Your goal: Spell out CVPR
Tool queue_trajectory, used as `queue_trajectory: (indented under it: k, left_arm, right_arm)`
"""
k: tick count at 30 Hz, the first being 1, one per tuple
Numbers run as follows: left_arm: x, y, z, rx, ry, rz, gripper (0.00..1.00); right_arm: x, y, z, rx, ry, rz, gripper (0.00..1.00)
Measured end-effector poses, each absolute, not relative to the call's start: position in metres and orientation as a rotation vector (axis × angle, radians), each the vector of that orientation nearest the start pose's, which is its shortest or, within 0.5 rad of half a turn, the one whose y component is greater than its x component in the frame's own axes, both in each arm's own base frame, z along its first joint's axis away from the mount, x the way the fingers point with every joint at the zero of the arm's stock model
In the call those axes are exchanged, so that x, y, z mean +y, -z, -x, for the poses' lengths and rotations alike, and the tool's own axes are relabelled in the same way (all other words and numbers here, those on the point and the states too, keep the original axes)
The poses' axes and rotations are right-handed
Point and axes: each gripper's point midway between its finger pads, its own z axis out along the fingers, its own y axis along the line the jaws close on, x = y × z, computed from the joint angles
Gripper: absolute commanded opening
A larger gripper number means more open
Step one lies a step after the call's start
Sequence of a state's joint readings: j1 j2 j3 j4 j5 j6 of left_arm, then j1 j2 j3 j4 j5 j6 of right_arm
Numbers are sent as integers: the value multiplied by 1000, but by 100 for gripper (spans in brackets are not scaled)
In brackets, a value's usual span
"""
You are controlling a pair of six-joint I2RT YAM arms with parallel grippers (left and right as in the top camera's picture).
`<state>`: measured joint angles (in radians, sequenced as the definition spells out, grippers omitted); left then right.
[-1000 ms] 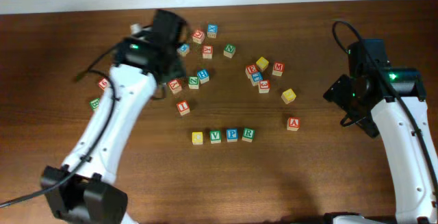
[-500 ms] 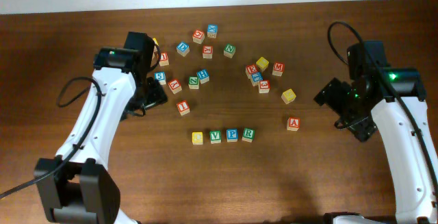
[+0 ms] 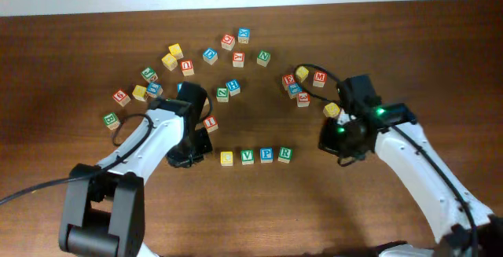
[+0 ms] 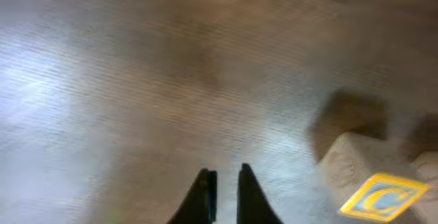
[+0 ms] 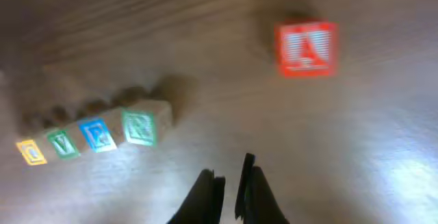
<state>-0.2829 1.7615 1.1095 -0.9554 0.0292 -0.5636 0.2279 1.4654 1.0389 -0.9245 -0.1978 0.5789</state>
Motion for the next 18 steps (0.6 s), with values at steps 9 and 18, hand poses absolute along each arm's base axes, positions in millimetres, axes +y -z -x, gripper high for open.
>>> queue_trajectory:
  k: [9, 18]
  left_arm:
    - [-100, -18, -282, 3142, 146, 442, 0]
    - [-123, 3, -285, 3169, 202, 369, 0]
  right_arm:
    - [148, -21, -267, 3104, -457, -484, 4]
    - [161, -4, -277, 3098, -498, -470, 4]
